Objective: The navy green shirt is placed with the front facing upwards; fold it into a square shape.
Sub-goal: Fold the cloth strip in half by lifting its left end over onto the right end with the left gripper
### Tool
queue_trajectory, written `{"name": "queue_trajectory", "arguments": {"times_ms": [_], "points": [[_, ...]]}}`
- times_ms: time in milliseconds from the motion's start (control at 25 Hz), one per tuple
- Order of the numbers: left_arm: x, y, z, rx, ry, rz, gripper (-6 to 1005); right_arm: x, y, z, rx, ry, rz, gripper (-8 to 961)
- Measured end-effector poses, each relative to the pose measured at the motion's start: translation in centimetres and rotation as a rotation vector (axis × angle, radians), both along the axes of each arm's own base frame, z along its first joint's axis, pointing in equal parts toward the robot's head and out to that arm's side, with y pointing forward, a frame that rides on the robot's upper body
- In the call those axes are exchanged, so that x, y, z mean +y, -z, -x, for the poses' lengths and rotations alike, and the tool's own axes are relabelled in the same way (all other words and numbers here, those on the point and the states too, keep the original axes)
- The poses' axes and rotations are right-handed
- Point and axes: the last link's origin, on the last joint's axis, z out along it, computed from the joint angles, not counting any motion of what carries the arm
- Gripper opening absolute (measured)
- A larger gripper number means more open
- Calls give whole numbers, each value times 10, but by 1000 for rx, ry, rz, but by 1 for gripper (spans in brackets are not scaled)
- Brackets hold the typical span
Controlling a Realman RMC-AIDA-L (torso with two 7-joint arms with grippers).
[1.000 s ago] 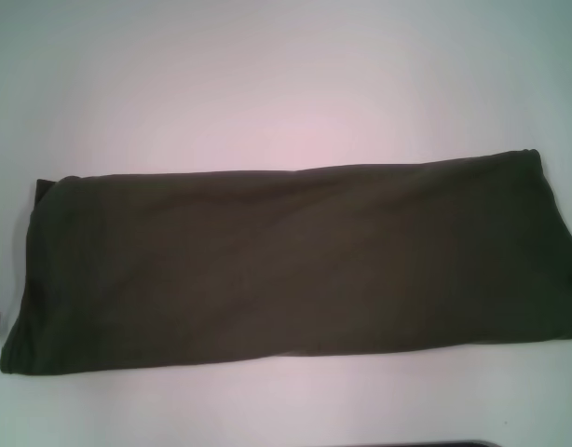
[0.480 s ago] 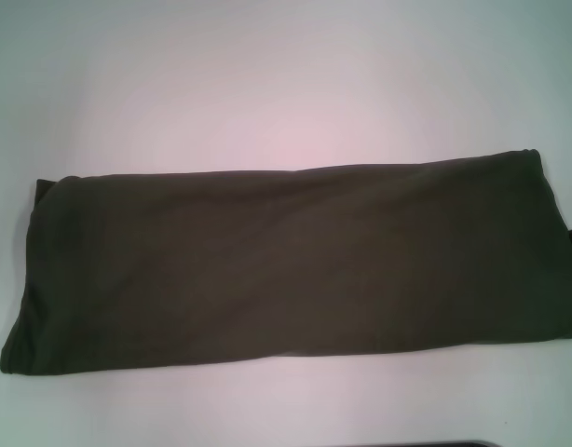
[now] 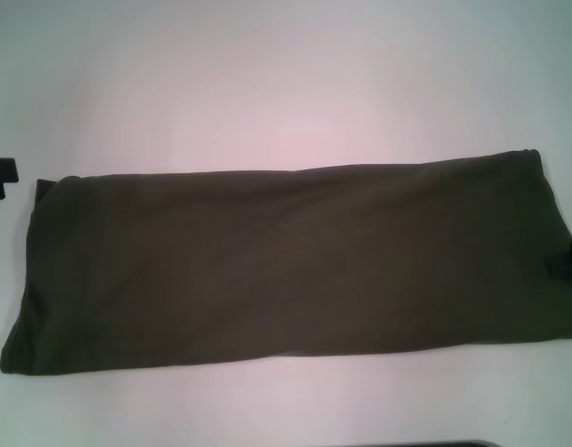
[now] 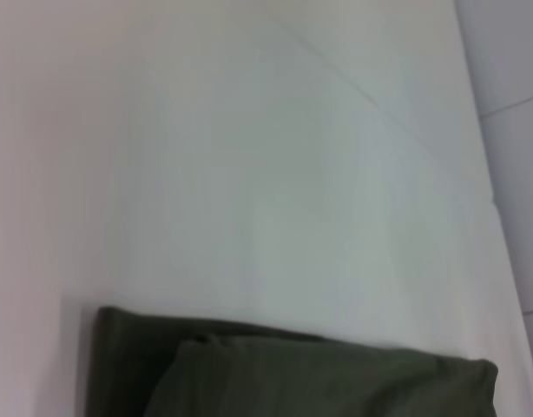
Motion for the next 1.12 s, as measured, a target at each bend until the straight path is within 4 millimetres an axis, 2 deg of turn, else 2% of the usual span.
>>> {"name": "queue_trajectory", "arguments": {"times_ms": [360,520,680,920,1120], "points": [[4,6,-1,-16,-2,-23,392,2,17,-18,-96,51,1,395],[4,8,0,-24,-9,-21,391,6,20,-19,-136,56,1,395],[4,9,0,-24,-10,-21,389,9,18,-15,-126,45,-5,397],[6,7,-1,-27,-4,-28,388,14,2,0,-30,12,-51,401],[8,6,-7,-34,92,-47,386,17,-5,10,83,-73,-131,404]]}}
